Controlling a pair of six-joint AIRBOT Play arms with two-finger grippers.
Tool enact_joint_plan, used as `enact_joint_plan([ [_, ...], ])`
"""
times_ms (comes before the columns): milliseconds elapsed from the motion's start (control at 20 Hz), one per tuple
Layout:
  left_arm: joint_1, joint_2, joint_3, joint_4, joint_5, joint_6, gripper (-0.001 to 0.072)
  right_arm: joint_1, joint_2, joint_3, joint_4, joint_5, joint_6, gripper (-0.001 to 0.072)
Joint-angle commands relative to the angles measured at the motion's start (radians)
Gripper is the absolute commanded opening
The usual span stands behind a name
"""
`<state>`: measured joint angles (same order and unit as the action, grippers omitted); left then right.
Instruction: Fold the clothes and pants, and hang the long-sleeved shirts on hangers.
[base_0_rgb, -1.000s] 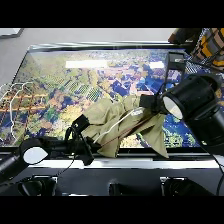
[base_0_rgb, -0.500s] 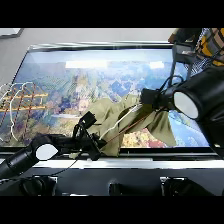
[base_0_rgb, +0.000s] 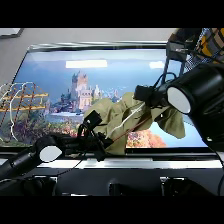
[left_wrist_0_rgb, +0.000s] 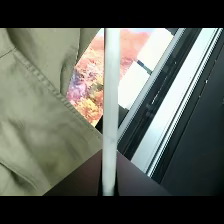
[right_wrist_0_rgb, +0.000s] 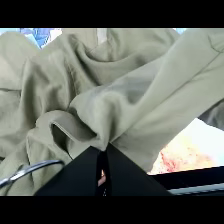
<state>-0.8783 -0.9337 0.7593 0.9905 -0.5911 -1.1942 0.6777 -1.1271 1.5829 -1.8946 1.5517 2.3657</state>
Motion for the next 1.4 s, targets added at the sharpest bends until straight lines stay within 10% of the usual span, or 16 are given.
enact_joint_plan([
  [0,-0.014,-0.021,0.003,0.0,0.073,-0.03,0.0021,0.001,-0.001,0.001,0.032,0.037,-0.019,0.004],
  [300,-0.014,-0.026,0.003,0.0,0.103,-0.03,0.002,0.001,0.042,0.001,-0.001,0.073,-0.022,0.0041],
  [500,-0.014,-0.026,0.003,0.0,0.103,-0.03,0.002,-0.002,0.042,0.001,-0.006,0.074,-0.022,0.0296],
  [950,-0.014,-0.026,0.003,0.0,0.103,-0.029,0.002,-0.154,0.119,0.119,-0.243,0.111,-0.035,0.04],
  [1050,-0.014,-0.026,0.003,0.0,0.103,-0.029,0.0021,-0.36,0.112,0.127,-0.08,0.094,-0.208,0.0464],
  [1200,-0.014,-0.026,0.003,0.0,0.103,-0.029,0.0021,-0.671,0.055,0.127,0.404,0.188,-0.868,0.0459],
  [1350,-0.014,-0.026,0.003,0.0,0.102,-0.029,0.0022,-0.759,0.018,0.126,0.56,0.204,-1.261,0.0582],
])
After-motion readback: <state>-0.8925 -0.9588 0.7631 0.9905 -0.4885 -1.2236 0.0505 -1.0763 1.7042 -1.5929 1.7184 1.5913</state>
